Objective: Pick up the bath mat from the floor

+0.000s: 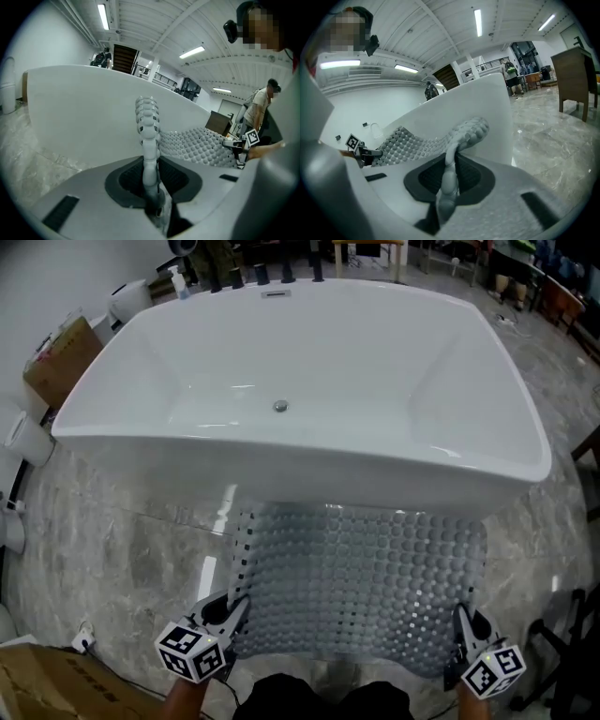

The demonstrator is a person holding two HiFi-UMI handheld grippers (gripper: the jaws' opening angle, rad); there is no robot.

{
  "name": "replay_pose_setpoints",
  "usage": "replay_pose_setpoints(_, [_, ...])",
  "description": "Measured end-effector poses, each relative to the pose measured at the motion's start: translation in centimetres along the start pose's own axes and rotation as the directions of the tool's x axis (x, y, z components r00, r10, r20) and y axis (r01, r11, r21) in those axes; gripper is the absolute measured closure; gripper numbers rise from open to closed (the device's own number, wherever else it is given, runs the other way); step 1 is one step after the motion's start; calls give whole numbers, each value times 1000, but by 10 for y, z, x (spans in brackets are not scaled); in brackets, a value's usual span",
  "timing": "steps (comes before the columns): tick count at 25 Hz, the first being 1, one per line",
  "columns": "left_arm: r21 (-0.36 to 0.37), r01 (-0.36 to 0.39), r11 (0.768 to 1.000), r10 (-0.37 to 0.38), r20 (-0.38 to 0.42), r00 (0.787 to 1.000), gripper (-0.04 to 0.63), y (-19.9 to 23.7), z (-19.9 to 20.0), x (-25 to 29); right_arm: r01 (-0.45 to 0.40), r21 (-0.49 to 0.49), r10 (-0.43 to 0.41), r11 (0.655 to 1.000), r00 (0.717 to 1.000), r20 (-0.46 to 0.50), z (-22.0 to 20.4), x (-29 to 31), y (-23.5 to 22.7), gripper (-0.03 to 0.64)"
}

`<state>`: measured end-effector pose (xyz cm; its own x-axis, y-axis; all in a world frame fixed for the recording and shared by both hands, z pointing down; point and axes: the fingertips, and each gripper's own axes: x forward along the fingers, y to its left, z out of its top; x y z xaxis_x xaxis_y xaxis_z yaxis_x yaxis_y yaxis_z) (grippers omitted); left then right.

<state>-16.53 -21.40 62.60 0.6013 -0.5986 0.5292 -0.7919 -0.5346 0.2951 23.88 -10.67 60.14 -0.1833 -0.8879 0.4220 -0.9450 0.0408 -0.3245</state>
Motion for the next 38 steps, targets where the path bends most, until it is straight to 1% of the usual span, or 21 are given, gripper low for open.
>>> replay_pose_setpoints(3, [-3,-3,1000,3,3,1000,511,-11,27,-21,-3,-3,3,1000,1000,-2,30,-15,13,572])
replay_pose_setpoints(10, [-14,-7,1000,7,28,1000,512,-52,105,-76,-1,2,1,1000,1000,13,120,-63,33,574])
replay_pose_setpoints(16, [-15,-5,1000,6,58,998,512,-68,162,-128,3,6,-3,1000,999,37,174,-99,67,574])
replay_pose_setpoints(24, [3,-6,1000,5,102,995,512,-97,241,-190,-15,-7,15,1000,995,94,263,-151,103,574])
replay_pose_setpoints(28, [15,-6,1000,4,128,992,512,-111,277,-219,-18,-5,19,1000,992,122,299,-176,123,574])
replay_pose_setpoints(31, [34,-23,999,18,132,991,512,-124,310,-242,-21,-6,21,1000,989,145,323,-194,138,574])
replay_pose_setpoints(34, [46,-21,999,14,152,988,512,-135,328,-264,-22,-4,22,1000,986,165,342,-215,148,574])
replay_pose_setpoints(38, [47,-3,999,-6,186,983,512,-146,339,-288,-27,-9,28,1000,982,186,363,-243,158,574])
